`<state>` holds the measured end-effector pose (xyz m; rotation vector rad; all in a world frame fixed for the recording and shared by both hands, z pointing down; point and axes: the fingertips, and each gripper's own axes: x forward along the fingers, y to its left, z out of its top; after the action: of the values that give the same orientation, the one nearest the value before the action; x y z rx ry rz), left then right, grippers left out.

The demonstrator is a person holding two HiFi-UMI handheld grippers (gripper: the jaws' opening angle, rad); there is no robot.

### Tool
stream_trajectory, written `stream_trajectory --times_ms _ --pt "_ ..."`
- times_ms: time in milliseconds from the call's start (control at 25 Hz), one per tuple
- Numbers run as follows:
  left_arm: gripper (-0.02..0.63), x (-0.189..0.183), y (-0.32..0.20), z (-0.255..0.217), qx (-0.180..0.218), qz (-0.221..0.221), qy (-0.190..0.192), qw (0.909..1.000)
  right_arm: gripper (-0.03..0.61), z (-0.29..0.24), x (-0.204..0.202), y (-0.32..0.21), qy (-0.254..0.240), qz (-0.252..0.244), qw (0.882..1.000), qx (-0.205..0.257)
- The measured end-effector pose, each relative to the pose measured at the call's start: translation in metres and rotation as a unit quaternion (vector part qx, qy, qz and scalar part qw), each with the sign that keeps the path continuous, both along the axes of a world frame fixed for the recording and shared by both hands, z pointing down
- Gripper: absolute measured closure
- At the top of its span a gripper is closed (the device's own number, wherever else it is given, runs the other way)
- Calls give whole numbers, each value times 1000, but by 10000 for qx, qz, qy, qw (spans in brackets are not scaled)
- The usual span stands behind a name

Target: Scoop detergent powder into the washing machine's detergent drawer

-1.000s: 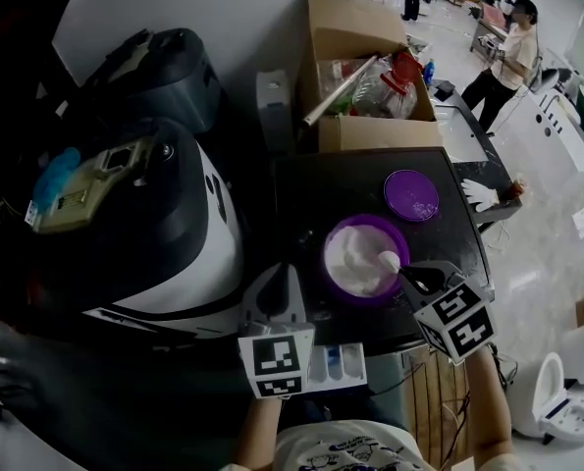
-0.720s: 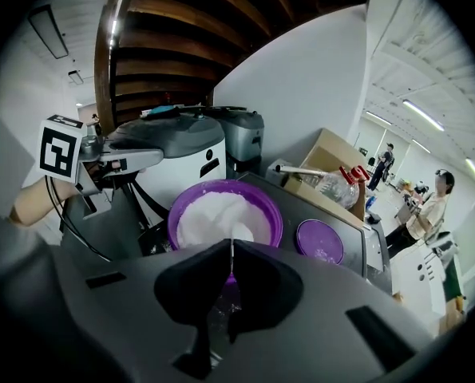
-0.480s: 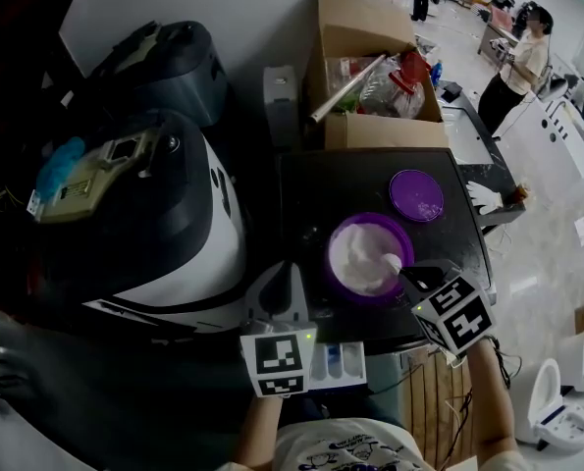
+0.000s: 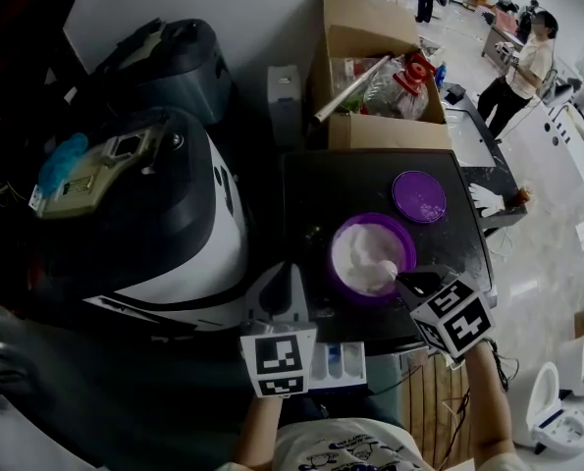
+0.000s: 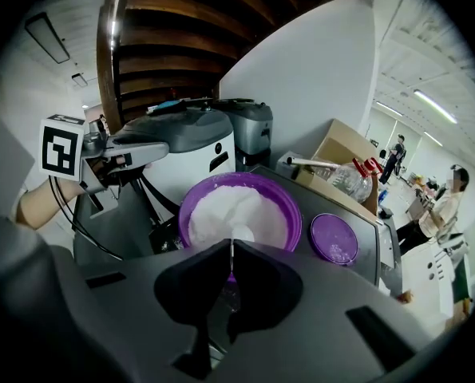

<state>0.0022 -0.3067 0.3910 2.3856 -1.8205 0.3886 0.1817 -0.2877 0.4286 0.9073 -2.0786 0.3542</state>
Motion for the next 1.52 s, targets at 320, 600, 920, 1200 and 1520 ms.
stream_trajectory --times_ms 320,600,920,1200,1520 --pt "609 -3 1 -1 21 -26 12 10000 558 2 -9 5 -222 -10 9997 -131" --pt "609 -9 2 -1 1 -89 15 10000 558 4 -6 3 -477 204 9984 -211" --pt "609 -10 3 -3 16 -95 58 9999 558 4 -1 0 -1210 821 9884 -411" --pt "609 -13 4 -3 44 -97 75 9999 558 3 6 -2 -1630 1301 9773 -359" --pt "609 -13 6 -6 87 -68 116 9999 558 -6 8 -6 -2301 1841 9553 -240"
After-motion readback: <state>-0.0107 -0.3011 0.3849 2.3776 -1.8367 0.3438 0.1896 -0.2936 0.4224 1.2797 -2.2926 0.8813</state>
